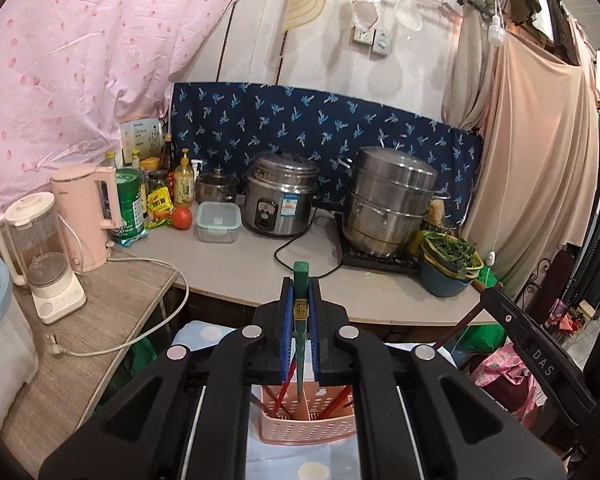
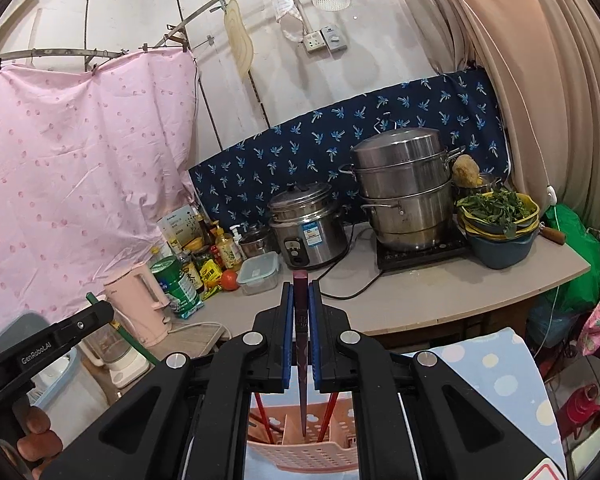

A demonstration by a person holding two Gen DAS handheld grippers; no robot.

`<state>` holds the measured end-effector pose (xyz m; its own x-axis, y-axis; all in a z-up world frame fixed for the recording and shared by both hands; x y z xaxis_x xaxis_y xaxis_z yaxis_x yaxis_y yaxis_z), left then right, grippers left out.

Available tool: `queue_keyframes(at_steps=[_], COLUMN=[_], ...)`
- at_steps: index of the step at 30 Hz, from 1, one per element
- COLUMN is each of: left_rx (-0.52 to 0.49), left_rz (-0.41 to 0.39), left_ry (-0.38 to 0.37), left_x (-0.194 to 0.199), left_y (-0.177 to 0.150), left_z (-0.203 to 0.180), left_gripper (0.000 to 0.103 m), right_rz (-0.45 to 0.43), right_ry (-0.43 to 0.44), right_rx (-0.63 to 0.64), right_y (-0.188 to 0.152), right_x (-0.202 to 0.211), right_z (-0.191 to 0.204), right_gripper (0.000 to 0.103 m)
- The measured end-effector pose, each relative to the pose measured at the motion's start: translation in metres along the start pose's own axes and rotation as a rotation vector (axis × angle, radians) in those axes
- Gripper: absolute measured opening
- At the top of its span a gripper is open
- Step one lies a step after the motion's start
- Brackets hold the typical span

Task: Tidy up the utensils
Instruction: 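Lower the chopsticks into the holder and open both tools, then return to the table and grasp the last green chopstick with the right tool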

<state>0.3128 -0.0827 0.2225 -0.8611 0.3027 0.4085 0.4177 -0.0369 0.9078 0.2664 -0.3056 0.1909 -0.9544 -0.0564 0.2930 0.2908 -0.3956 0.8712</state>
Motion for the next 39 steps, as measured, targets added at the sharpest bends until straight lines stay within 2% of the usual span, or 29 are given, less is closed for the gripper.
queue_keyframes(at_steps=[7,14,17,19,21,22,23,36,39], left_rx=[0.014,0.024,0.021,0.018,0.020,0.025,0.026,-0.014,-0.020], left_rz=[0.087,0.129,0.140,0.138,0.142,0.141,0.134,0.132,0.132], left_ry=[0.001,-0.007,-0.010,0.000,0.007,0.013,0.021,0.067,0.076], left_x=[-0.039,-0.057,-0.061,-0.061,-0.061,-0.060,-0.059,-0.032,-0.022], left_y=[-0.023,-0.040,-0.046,-0.049,-0.051,-0.052,-0.052,-0.060,-0.065], left_z=[0.003,0.004,0.004,0.004,0.004,0.005,0.005,0.001,0.001], left_gripper=[0.007,0.007,0.008,0.008,0.018,0.029,0.036,0.041,0.047], right_rz=[0.097,0.164,0.167,0.159,0.152,0.147,0.143,0.139,0.142], right_ry=[-0.020,-0.034,-0.044,-0.054,-0.056,-0.057,-0.058,-0.036,-0.032], right_rx=[-0.017,-0.004,-0.001,-0.001,-0.004,-0.005,-0.003,0.050,0.049], right_y=[-0.029,-0.053,-0.056,-0.057,-0.056,-0.055,-0.055,-0.062,-0.067], right_x=[-0.040,-0.060,-0.061,-0.059,-0.056,-0.054,-0.052,-0.017,-0.005], right_z=[-0.015,-0.022,-0.024,-0.025,-0.025,-0.025,-0.025,-0.005,-0.004], right_gripper=[0.007,0.007,0.009,0.014,0.021,0.026,0.028,0.030,0.030])
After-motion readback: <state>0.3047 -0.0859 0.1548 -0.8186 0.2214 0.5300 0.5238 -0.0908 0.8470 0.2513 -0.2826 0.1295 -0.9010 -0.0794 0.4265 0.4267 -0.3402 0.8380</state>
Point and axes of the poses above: each gripper's, at about its wrist camera, not at the fingertips, and x roughly against the way its jaws point, z to its left, y to its top, the point moved 1 cm from there along -x, roughly the way its jaws point, and after that the axes turned 6 degrees about -x, right-handed, at the moved point
